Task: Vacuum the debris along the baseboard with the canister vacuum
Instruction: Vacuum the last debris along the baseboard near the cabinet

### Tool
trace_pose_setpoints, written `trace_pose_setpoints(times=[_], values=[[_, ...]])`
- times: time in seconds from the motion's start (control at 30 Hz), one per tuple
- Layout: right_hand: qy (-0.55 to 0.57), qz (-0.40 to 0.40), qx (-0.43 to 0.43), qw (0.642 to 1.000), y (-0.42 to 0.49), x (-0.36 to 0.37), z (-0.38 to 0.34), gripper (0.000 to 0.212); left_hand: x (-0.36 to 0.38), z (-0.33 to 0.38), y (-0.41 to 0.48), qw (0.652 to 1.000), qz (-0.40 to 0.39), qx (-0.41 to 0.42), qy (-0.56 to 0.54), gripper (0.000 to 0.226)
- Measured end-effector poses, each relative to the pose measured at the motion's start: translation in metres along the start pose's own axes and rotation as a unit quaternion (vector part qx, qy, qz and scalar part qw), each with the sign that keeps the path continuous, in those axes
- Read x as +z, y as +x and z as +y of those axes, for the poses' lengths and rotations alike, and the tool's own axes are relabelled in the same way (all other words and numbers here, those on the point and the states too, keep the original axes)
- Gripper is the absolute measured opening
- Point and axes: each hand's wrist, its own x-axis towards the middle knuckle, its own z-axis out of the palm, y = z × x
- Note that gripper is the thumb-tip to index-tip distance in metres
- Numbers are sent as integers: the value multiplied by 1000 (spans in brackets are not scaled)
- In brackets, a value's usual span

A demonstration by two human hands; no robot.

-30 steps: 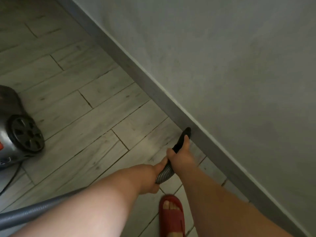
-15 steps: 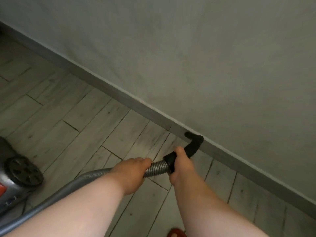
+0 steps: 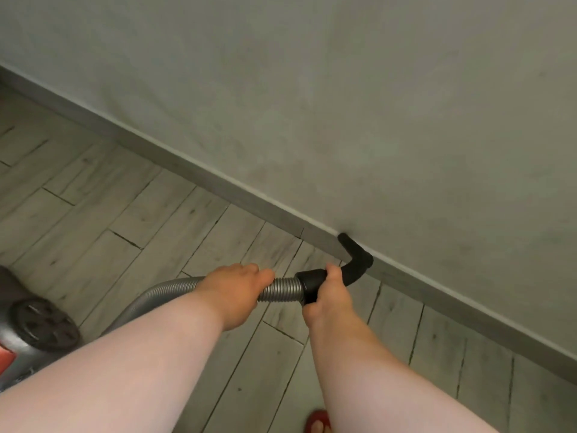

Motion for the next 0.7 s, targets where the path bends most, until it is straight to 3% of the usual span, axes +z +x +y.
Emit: trace_pose_setpoints(times=[0.3, 0.7], values=[[45, -5, -15, 999, -11, 96, 71, 41, -1, -116, -5, 999, 41, -19, -14, 37], [-35, -61, -20, 997, -35, 253, 201, 40, 13, -304, -49, 987, 48, -108, -108, 36]])
